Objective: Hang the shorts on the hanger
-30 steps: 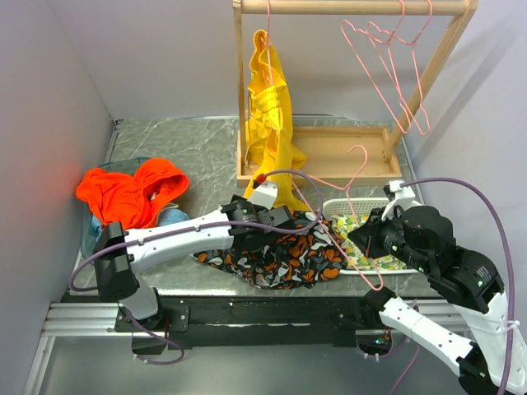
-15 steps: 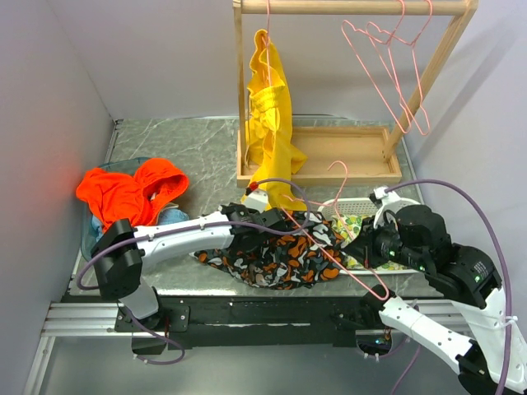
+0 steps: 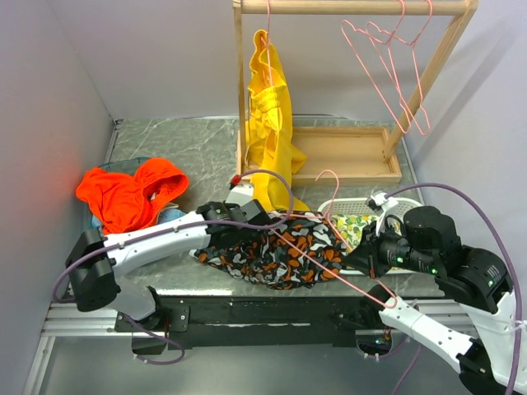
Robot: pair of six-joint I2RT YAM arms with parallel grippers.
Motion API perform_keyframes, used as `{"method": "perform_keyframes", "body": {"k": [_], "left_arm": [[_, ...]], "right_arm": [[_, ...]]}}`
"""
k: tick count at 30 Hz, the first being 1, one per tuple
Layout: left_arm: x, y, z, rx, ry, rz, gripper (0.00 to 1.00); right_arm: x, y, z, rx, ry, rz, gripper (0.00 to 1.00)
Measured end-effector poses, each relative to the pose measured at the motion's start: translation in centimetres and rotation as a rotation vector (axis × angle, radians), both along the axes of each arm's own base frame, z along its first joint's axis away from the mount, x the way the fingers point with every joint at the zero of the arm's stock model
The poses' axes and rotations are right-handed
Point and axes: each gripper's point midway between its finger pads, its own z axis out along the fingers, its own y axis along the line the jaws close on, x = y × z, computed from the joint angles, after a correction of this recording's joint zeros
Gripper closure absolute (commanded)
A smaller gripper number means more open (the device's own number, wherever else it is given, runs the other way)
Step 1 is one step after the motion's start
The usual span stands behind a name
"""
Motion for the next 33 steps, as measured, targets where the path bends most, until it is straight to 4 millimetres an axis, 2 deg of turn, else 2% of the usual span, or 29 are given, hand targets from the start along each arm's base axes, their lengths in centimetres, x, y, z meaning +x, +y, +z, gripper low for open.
{"method": "perform_keyframes", "body": {"k": [6,12,15,20,29,33], "left_arm": [[-0.1,0.5,1.2,-0.075,-0.009,0.006,0.93],[-0.3,0.4,2.3,-0.125,-0.016,0.0,0.94],[-0.5,0.4,2.6,-0.147,-0.016,-0.008,0.95],[-0.9,0.3,3.8,-0.2,-0.025,-0.029,0.95],[-2.1,0.2,6.6,-0.346,-0.068,-0.113,0.96],[-2.8,-0.2,8.4,-0.424,-0.092,-0.181,0.93]], "right_arm": [[-0.3,1.3,-0.8,0.02,0.03,0.07,1.0],[0.0,3.3,-3.1,0.017,0.072,0.135,1.0],[0.2,4.3,-3.5,0.029,0.071,0.16,1.0],[0.7,6.0,-4.1,0.051,0.039,0.187,1.0],[1.6,10.1,-7.6,0.011,-0.072,0.218,1.0],[2.7,11.6,-7.5,0.081,-0.163,0.193,1.0]]}}
